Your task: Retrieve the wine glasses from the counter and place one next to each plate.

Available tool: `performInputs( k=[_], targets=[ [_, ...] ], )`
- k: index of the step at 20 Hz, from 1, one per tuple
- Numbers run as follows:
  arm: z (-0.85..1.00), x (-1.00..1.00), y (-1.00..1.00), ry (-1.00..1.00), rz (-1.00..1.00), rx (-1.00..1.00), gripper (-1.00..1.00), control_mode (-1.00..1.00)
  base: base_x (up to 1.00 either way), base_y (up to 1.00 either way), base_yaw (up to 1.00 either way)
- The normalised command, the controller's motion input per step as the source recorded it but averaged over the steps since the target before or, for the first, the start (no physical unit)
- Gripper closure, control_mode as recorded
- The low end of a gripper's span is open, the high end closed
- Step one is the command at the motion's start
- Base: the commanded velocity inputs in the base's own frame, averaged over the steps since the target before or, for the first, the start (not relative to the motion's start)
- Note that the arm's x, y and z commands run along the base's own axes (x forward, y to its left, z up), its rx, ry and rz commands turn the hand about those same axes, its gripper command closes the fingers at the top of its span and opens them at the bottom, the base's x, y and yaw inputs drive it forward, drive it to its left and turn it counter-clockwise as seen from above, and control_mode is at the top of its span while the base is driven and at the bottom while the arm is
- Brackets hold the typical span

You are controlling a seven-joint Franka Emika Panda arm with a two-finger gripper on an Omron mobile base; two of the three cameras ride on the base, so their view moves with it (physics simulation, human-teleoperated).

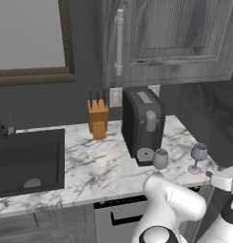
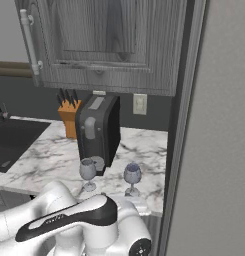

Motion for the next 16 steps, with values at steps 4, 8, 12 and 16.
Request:
performInputs(
  k=[4, 8, 12, 16],
  targets=[
    [-0.09, 0.39, -0.01, 0.0, 0.01, 0.0, -1.0, -1.0, 0.0, 0.0, 0.0],
    [-0.1, 0.33, 0.0, 0.0, 0.0, 0.0, -1.0, -1.0, 0.0, 0.0, 0.0],
    [-0.26, 0.16, -0.01, 0.0, 0.0, 0.0, -1.0, -1.0, 0.0, 0.0, 0.0],
    [-0.3, 0.18, -0.04, -0.01, 0.0, 0.0, -1.0, -1.0, 0.0, 0.0, 0.0]
  ],
)
